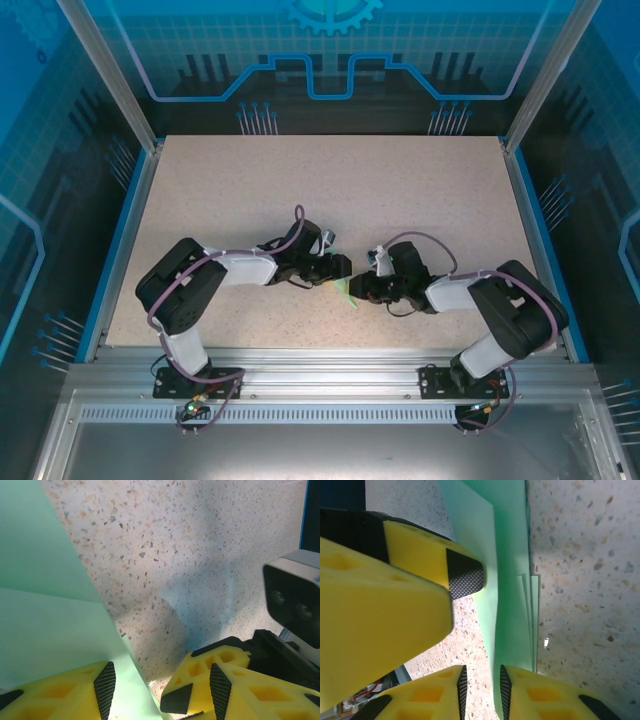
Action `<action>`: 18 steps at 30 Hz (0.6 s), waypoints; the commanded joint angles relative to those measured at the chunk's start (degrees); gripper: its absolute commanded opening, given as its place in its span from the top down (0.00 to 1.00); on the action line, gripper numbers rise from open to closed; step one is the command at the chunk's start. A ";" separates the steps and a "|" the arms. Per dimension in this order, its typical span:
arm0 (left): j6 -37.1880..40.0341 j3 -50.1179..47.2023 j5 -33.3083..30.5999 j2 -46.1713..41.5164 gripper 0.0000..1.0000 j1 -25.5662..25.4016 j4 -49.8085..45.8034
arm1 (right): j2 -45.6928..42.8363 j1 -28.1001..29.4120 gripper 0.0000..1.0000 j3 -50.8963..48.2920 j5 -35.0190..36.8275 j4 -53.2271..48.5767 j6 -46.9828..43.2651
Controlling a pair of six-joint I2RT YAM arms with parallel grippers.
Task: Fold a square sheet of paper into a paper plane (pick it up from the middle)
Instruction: Fold the wing for the fifth time at the center of the table.
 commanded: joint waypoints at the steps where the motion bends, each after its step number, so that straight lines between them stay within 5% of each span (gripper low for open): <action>1: 1.73 1.83 -0.12 0.88 0.44 -0.33 0.05 | -1.81 -0.47 0.67 2.05 3.51 -10.80 -5.18; 6: 1.95 2.48 0.32 1.23 0.44 -0.27 -0.55 | 1.36 -0.33 0.65 3.93 0.17 -10.50 -6.20; 18: 2.30 2.76 0.59 1.90 0.45 -0.30 -2.14 | 4.08 -0.33 0.84 3.99 -0.36 -10.96 -6.15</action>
